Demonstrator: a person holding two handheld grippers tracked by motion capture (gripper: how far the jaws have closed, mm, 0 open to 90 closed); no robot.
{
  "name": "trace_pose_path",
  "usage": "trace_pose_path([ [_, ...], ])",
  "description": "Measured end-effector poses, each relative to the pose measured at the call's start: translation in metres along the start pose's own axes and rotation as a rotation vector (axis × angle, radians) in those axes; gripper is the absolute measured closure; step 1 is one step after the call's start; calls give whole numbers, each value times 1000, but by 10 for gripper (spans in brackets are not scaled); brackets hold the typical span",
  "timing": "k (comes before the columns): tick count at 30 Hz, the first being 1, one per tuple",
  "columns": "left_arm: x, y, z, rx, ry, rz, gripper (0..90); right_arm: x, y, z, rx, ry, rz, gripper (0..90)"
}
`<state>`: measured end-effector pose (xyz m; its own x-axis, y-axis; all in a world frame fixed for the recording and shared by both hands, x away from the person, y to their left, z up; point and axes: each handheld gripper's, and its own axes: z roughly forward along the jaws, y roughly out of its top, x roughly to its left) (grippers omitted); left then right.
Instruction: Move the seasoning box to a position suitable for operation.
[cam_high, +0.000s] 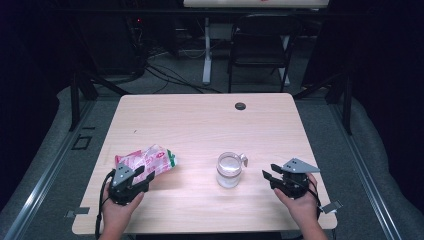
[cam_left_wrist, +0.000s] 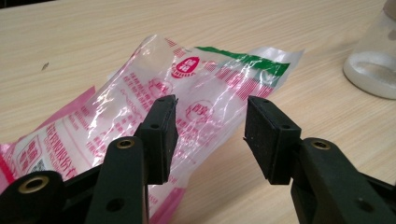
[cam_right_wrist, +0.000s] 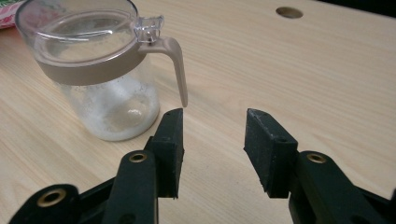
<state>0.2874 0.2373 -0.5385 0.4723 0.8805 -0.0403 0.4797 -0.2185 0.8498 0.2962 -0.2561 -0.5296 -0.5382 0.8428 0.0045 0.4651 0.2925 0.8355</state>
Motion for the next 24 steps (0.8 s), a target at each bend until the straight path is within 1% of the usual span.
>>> trace_pose_path([
  [1, 2, -1, 0, 4, -2, -13, 535, -1, -1, 2, 7, -2, 0, 580],
  [3, 4, -3, -1, 10, -5, -25, 535, -2, -1, 5, 14, -4, 17, 599],
  [5, 5, -3, -2, 14, -1, -27, 535, -3, -1, 5, 8, 3, 22, 607],
  [8, 6, -4, -5, -2, 7, -33, 535, -3, -1, 7, 8, -1, 23, 627],
  [9, 5, -4, -7, -2, 5, -34, 535, -3, 0, 10, 17, -3, 16, 630],
  [10, 5, -4, -7, -2, 5, -34, 535, -3, 0, 10, 17, -3, 16, 630],
  [11, 5, -5, -8, 1, 8, -32, 535, -2, 1, 14, 13, -1, 18, 631],
  [12, 5, -5, -9, -2, 10, -34, 535, -2, 1, 16, 14, -1, 8, 630],
  [13, 5, -5, -9, -2, 10, -34, 535, -2, 1, 16, 14, -1, 8, 630],
  [15, 5, -5, -11, -8, 9, -40, 536, 0, 2, 21, 15, 12, -7, 629],
  [16, 5, -6, -12, -8, 10, -38, 536, 0, 2, 23, 14, 11, -7, 630],
  [21, 5, -8, -16, -9, 17, -46, 539, 3, 6, 35, 19, 36, -13, 631],
  [22, 5, -9, -18, -7, 20, -48, 540, 3, 6, 38, 19, 43, -4, 636],
  [24, 5, -11, -21, -8, 25, -57, 545, 4, 8, 44, 28, 69, -7, 641],
])
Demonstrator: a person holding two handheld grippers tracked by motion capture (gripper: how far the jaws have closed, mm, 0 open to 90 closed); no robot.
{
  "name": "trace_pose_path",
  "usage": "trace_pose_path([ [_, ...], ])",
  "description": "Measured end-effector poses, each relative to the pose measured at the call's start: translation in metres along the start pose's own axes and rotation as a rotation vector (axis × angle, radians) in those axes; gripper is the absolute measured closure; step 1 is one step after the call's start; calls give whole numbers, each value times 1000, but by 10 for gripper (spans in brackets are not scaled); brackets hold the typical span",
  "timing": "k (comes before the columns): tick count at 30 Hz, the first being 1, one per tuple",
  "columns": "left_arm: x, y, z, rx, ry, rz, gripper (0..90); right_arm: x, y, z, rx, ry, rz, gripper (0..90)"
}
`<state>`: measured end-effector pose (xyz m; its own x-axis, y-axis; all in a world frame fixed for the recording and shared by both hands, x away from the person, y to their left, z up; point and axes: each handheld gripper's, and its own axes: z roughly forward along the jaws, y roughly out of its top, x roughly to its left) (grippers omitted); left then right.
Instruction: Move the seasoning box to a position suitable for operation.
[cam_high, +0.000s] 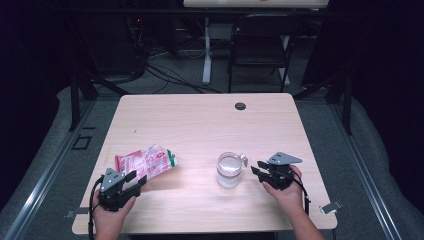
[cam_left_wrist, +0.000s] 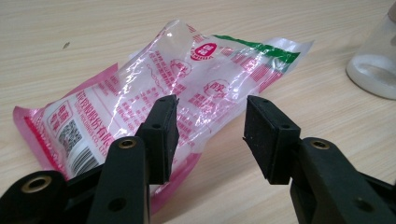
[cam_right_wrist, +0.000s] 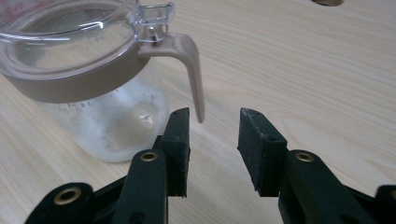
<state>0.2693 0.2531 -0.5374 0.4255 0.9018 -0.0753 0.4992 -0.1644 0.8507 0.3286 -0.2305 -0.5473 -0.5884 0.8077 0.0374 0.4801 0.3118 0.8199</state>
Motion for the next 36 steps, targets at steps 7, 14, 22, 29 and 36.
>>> trace_pose_path([
  [7, 2, -8, -14, -5, 27, -21, 557, 9, 9, 25, 28, 7, -52, 676],
  [14, 6, -14, -23, -7, 52, -44, 557, 8, 13, 44, 60, 0, -51, 716],
  [22, 8, -17, -27, -10, 70, -62, 557, 4, 14, 51, 58, 17, -21, 777],
  [29, 5, -16, -25, -14, 68, -51, 557, 7, 15, 49, 62, 4, -65, 825],
  [36, 4, -13, -23, -11, 61, -43, 557, 10, 14, 46, 78, -6, -77, 828],
])
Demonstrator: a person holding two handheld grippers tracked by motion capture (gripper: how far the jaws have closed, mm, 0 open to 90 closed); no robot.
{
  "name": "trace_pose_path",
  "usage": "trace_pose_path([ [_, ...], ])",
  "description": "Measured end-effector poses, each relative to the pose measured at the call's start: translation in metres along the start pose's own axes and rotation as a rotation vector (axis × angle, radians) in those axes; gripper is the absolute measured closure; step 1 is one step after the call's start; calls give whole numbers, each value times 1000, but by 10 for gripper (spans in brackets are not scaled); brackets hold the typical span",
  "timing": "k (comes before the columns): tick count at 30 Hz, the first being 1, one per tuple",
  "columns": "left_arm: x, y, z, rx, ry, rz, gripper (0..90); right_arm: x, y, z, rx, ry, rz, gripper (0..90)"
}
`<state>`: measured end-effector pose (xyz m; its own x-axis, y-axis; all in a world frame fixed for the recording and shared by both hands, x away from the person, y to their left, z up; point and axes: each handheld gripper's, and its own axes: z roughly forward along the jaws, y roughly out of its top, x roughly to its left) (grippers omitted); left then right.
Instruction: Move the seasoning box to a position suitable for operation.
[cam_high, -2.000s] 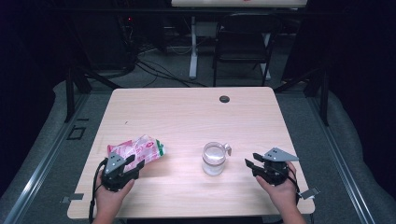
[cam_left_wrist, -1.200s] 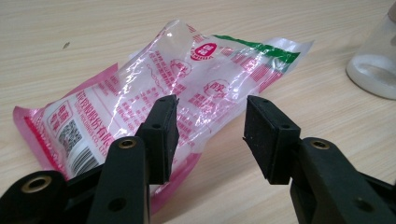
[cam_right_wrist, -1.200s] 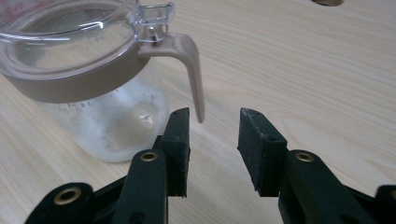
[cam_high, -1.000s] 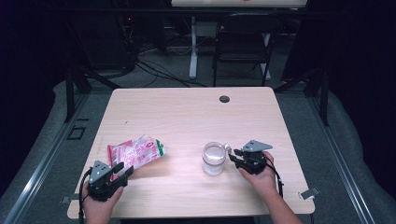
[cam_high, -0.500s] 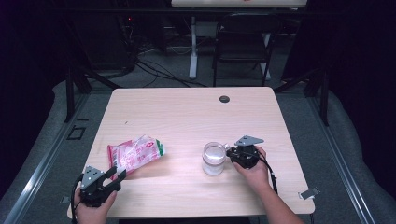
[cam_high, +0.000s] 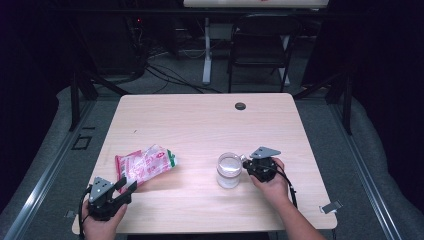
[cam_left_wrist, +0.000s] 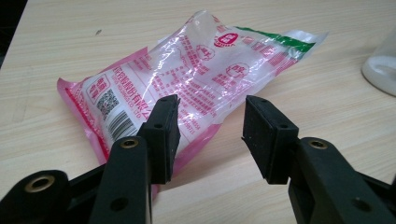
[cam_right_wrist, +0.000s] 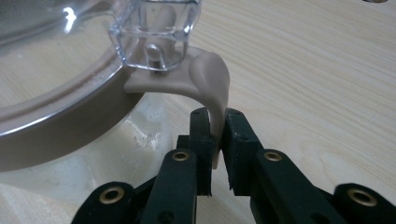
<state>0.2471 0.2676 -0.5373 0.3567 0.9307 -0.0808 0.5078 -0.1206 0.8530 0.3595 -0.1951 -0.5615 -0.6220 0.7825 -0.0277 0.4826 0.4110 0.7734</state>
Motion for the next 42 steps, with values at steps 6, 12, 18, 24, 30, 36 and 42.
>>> trace_pose_path([
  [6, -5, 4, 5, -3, -21, 21, 566, 5, -2, -5, 12, -5, -27, 829],
  [12, -12, 8, 12, -1, -53, 43, 576, 8, -7, -11, 14, -14, -23, 824],
  [18, -20, 14, 20, -4, -87, 66, 584, 11, -13, -20, 26, -26, -11, 812],
  [24, -26, 20, 30, -1, -120, 84, 584, 16, -19, -28, 27, -28, -11, 816],
  [30, -34, 25, 38, -6, -151, 111, 584, 24, -24, -36, 28, -29, -10, 809],
  [36, -44, 31, 46, -8, -185, 138, 584, 34, -30, -43, 33, -21, -18, 807],
  [42, -52, 35, 53, -5, -205, 161, 588, 41, -33, -48, 36, -11, -13, 797],
])
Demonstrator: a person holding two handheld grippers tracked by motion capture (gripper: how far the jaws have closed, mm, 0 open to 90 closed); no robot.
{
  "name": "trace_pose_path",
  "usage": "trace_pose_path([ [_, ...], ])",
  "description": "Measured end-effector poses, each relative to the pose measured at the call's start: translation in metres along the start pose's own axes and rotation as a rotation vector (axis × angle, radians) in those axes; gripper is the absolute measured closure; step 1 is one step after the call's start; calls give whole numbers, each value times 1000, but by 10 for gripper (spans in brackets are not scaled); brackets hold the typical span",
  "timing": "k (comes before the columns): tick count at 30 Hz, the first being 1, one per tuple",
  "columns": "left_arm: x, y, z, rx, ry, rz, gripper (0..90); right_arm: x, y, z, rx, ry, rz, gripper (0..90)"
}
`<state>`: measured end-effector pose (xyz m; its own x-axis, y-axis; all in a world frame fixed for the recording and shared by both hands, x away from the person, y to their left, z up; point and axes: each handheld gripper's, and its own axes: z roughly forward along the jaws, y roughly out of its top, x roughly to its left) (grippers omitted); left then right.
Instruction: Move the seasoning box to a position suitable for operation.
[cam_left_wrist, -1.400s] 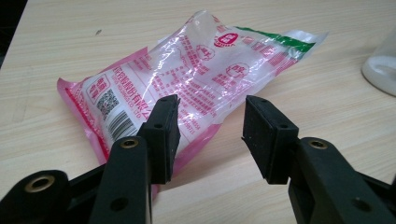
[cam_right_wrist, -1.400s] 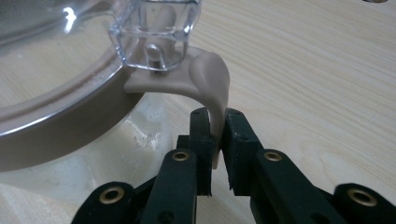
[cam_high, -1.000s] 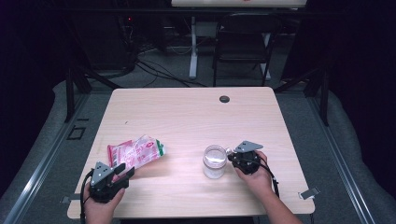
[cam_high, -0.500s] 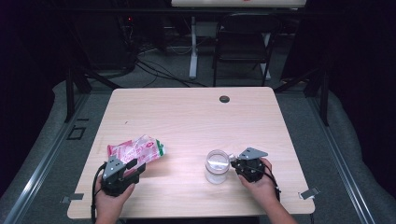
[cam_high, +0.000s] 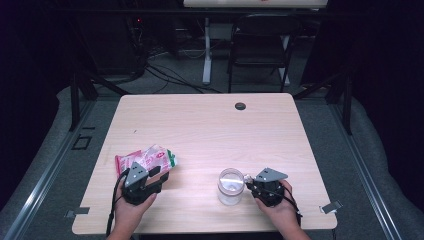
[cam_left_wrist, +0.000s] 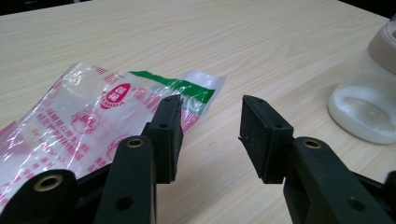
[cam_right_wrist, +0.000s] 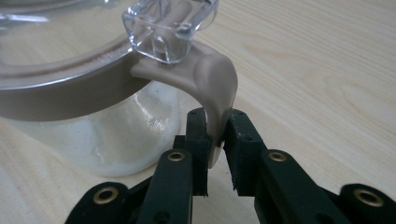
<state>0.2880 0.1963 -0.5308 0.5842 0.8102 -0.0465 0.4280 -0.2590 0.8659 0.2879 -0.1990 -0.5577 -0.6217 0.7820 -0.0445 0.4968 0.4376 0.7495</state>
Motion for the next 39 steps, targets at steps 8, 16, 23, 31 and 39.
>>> trace_pose_path([
  [8, -5, 4, 6, -2, -28, 9, 588, 8, -3, -4, -5, 22, -13, 780],
  [16, -8, 7, 8, -22, -12, 14, 602, 5, -6, -15, -34, 60, 38, 730],
  [23, -13, 12, 12, -15, -53, -4, 614, 11, -6, -37, -74, 46, 14, 688],
  [31, -27, 29, 17, -10, -87, -33, 664, 8, 0, -55, -117, 29, 70, 675],
  [39, -49, 57, 33, -22, -147, -16, 701, 0, 24, -64, -145, 1, 102, 648],
])
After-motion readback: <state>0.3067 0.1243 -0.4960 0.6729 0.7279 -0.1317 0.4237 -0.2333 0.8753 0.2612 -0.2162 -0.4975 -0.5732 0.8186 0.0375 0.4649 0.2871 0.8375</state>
